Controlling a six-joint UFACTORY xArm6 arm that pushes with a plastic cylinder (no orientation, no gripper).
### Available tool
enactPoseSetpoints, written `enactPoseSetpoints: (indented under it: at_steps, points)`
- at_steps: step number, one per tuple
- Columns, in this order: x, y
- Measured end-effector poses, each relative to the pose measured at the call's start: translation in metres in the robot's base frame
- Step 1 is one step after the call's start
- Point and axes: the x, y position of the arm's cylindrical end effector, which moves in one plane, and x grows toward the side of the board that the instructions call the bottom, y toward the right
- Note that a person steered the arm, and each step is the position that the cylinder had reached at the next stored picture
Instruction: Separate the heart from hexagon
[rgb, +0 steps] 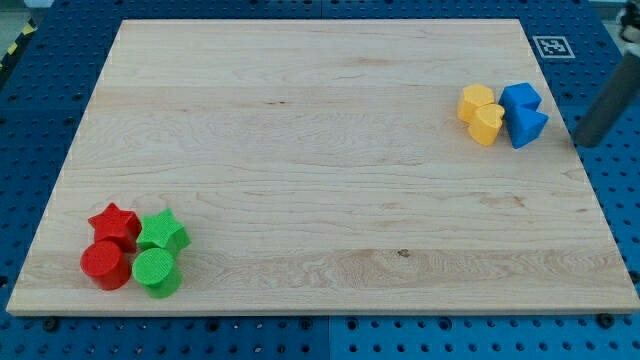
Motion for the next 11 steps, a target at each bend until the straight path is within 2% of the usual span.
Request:
enactPoseSetpoints:
  at_steps: [1, 3, 5, 7, 9, 11]
  points:
    - [-0.004, -0.039]
    - [-0.01, 0.005]
    - [-0.011, -0.057]
    - [-0.011, -0.006]
    - [-0.015, -0.088]
    - [-0.016, -0.103]
